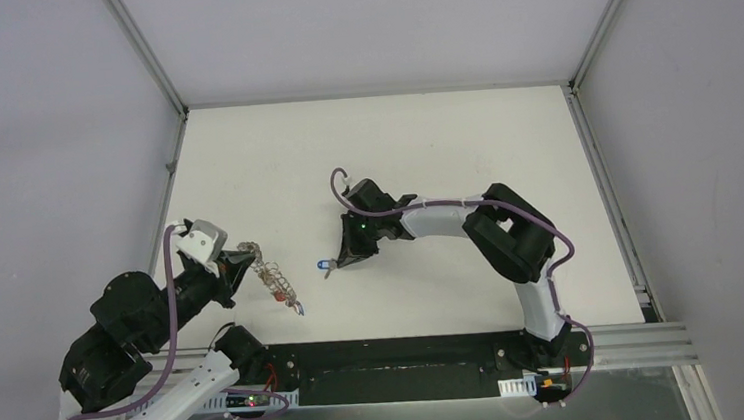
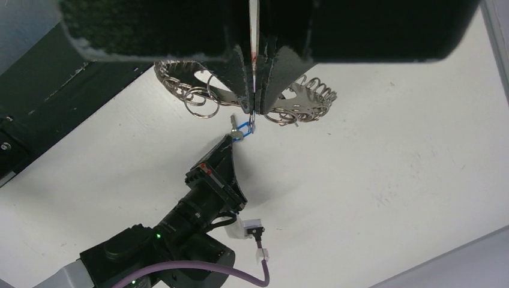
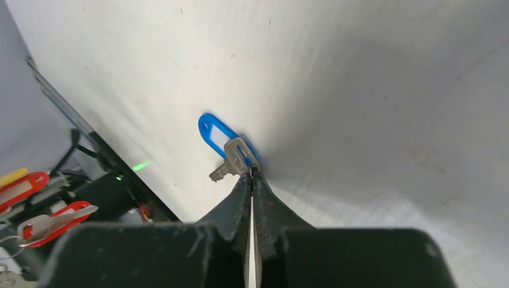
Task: Put the keys on the keyring
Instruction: Pick up the key from the center of the board, then insert the key onto the keyring.
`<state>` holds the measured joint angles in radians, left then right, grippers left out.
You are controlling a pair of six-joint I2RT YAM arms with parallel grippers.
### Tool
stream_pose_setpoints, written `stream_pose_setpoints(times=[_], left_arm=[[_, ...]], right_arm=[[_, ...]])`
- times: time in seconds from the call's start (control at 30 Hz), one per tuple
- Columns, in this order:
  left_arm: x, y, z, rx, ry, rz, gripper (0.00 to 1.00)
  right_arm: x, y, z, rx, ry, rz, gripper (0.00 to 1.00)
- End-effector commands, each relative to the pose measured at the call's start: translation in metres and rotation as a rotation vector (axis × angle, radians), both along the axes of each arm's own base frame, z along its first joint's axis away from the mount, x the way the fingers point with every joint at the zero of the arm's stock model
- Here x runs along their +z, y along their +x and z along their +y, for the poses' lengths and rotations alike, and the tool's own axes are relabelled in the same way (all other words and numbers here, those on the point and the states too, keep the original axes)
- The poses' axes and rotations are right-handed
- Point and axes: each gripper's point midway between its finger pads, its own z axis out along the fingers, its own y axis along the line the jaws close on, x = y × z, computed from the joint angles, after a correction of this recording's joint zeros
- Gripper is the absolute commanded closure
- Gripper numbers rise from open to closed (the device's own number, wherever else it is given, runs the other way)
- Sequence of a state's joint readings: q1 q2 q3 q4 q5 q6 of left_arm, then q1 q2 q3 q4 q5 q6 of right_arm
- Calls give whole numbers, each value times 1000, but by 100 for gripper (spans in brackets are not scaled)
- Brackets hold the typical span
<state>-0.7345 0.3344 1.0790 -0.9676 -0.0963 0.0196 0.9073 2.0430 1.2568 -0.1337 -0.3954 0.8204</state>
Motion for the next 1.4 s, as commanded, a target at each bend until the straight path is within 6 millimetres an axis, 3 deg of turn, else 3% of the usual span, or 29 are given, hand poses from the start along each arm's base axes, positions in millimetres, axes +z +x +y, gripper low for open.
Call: stream_pose_setpoints(times=[0.0, 0.17, 0.43, 0.57, 0.67, 0.9, 1.17, 1.37], left_arm=[[8, 3, -17, -66, -13, -9, 100], [-6, 11, -46, -152, 38, 66, 100], [-36, 35, -102, -307, 89, 141, 100], [-37, 40, -136, -425, 16, 93, 100], [-38, 38, -156, -527, -13, 68, 100], [-47, 33, -178, -687, 28, 14, 100], [-44, 25, -189, -772, -19, -67, 100], [-44, 18, -195, -805, -42, -78, 100]], right_arm=[[44, 5, -19, 128, -27, -194, 100], [85, 8, -53, 258, -36, -359, 100], [149, 41, -140, 326, -279, -808, 100], [174, 34, -161, 350, -251, -934, 100], [191, 17, -176, 311, -206, -891, 100], [221, -42, -167, 441, 73, -854, 100], [227, -77, -143, 611, 252, -784, 100], [229, -86, -123, 684, 303, -785, 100]])
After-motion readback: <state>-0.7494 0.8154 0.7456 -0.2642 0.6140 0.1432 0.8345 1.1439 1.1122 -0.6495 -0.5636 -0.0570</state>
